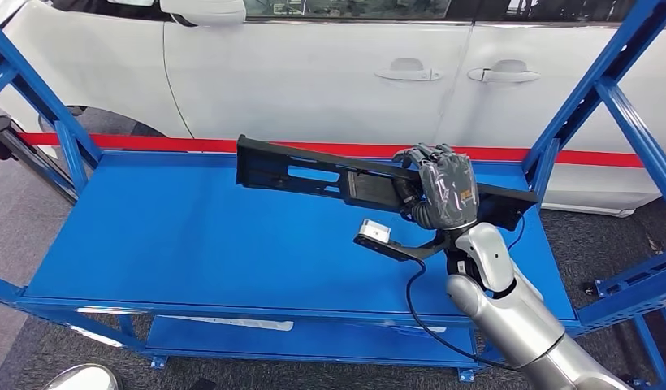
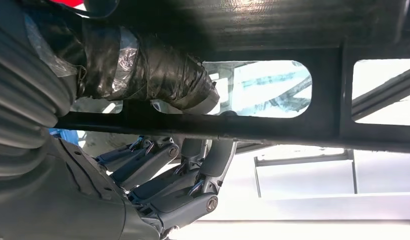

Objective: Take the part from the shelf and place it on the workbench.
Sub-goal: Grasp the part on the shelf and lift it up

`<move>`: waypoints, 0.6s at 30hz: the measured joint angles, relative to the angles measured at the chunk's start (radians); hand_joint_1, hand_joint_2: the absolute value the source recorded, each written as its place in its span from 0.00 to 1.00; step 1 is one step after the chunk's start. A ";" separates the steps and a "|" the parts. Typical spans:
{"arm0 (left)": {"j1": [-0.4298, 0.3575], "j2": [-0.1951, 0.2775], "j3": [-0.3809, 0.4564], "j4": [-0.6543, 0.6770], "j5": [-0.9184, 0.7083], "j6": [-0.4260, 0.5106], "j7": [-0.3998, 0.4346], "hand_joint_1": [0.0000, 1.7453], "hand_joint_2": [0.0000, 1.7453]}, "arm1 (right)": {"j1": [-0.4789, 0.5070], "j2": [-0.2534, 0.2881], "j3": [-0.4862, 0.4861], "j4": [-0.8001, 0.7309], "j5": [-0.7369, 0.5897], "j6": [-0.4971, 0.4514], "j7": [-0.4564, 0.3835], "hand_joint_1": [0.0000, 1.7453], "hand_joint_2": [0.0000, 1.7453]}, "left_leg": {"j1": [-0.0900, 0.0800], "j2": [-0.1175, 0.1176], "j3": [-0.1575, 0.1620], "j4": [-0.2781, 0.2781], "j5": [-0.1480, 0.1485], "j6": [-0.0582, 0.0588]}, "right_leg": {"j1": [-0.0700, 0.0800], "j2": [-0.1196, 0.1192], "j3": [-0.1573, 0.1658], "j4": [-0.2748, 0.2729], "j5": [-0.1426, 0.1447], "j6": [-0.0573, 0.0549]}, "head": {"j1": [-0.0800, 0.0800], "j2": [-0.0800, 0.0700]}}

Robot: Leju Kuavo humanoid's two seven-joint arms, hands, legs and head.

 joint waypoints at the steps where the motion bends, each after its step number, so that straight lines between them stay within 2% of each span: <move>1: 0.000 0.003 -0.009 0.000 -0.011 -0.003 0.004 0.00 1.00 | -0.002 0.004 0.000 0.005 0.001 0.000 -0.002 1.00 1.00 | -0.001 0.000 -0.001 0.002 -0.001 0.002 | -0.001 0.000 0.000 0.000 0.000 0.002 | 0.000 0.000; 3: 0.000 0.006 -0.024 0.000 -0.012 -0.010 0.018 0.00 1.00 | -0.001 0.011 0.001 0.003 -0.001 0.020 -0.005 1.00 1.00 | -0.003 0.000 -0.002 0.004 -0.001 0.008 | -0.003 0.000 0.001 -0.001 0.002 0.008 | 0.000 0.000; 5: 0.001 0.000 -0.025 0.000 0.028 -0.014 0.038 0.00 1.00 | 0.032 0.018 0.012 -0.074 0.015 0.107 0.023 1.00 1.00 | -0.002 0.000 0.005 -0.010 0.010 0.017 | -0.003 0.000 0.006 -0.007 0.002 0.016 | 0.000 0.000; 6: 0.002 -0.004 -0.020 0.000 0.055 -0.015 0.042 0.00 1.00 | 0.056 0.023 0.029 -0.141 0.034 0.167 0.051 1.00 1.00 | 0.000 0.002 0.011 -0.021 0.018 0.022 | -0.003 0.000 0.005 0.000 -0.009 0.021 | 0.001 0.000; 7: 0.003 -0.009 -0.013 0.000 0.078 -0.017 0.037 0.00 1.00 | 0.078 0.029 0.052 -0.210 0.055 0.219 0.082 1.00 1.00 | 0.003 0.006 0.016 -0.033 0.025 0.026 | -0.004 0.000 -0.003 0.025 -0.031 0.024 | 0.002 0.000; 8: 0.004 -0.012 -0.006 0.000 0.095 -0.019 0.027 0.00 1.00 | 0.091 0.035 0.079 -0.267 0.070 0.253 0.107 1.00 1.00 | 0.006 0.011 0.019 -0.040 0.029 0.029 | -0.007 -0.001 -0.023 0.073 -0.065 0.028 | 0.002 0.000; 10: 0.003 -0.016 0.006 0.000 0.113 -0.023 0.004 0.00 1.00 | 0.107 0.044 0.125 -0.344 0.077 0.278 0.136 1.00 1.00 | 0.004 0.017 0.018 -0.041 0.030 0.030 | -0.016 -0.001 -0.077 0.206 -0.129 0.040 | 0.002 0.000; 11: 0.003 -0.017 0.010 0.000 0.116 -0.025 -0.006 0.00 1.00 | 0.115 0.046 0.139 -0.372 0.071 0.280 0.142 1.00 1.00 | 0.004 0.017 0.017 -0.040 0.029 0.030 | -0.023 -0.001 -0.096 0.254 -0.141 0.046 | 0.003 0.000; 12: 0.003 -0.017 0.014 0.000 0.117 -0.027 -0.016 0.00 1.00 | 0.120 0.046 0.148 -0.395 0.063 0.279 0.143 1.00 1.00 | 0.005 0.016 0.017 -0.038 0.029 0.030 | -0.031 -0.001 -0.099 0.265 -0.133 0.053 | 0.003 0.000; 13: 0.004 -0.017 0.018 0.000 0.116 -0.028 -0.027 0.00 1.00 | 0.124 0.046 0.155 -0.414 0.054 0.278 0.140 1.00 1.00 | 0.007 0.015 0.016 -0.034 0.027 0.027 | -0.040 -0.003 -0.082 0.236 -0.106 0.060 | 0.003 0.000; 14: 0.005 -0.016 0.021 0.000 0.113 -0.029 -0.037 0.00 1.00 | 0.124 0.044 0.160 -0.431 0.045 0.277 0.137 1.00 1.00 | 0.009 0.014 0.015 -0.028 0.024 0.023 | -0.049 -0.005 -0.048 0.172 -0.070 0.067 | 0.003 0.000; 15: 0.005 -0.015 0.024 0.000 0.110 -0.030 -0.045 0.00 1.00 | 0.124 0.043 0.164 -0.445 0.038 0.275 0.134 1.00 1.00 | 0.010 0.013 0.012 -0.021 0.021 0.016 | -0.056 -0.006 -0.012 0.105 -0.048 0.074 | 0.003 0.000; 16: 0.005 -0.013 0.026 0.000 0.105 -0.032 -0.051 0.00 1.00 | 0.125 0.041 0.168 -0.459 0.032 0.274 0.131 1.00 1.00 | 0.010 0.011 0.007 -0.014 0.018 0.008 | -0.056 -0.004 0.012 0.057 -0.031 0.074 | 0.003 0.000; 17: 0.004 -0.011 0.026 0.000 0.102 -0.033 -0.055 0.00 1.00 | 0.126 0.038 0.171 -0.472 0.028 0.272 0.128 1.00 1.00 | 0.009 0.010 0.003 -0.006 0.017 -0.001 | -0.055 -0.001 0.024 0.029 -0.027 0.070 | 0.003 0.000; 18: 0.004 -0.010 0.026 0.000 0.099 -0.035 -0.058 0.00 1.00 | 0.128 0.035 0.176 -0.484 0.024 0.271 0.124 1.00 1.00 | 0.009 0.008 -0.003 -0.002 0.018 -0.009 | -0.048 0.003 0.021 0.027 -0.031 0.062 | 0.003 0.000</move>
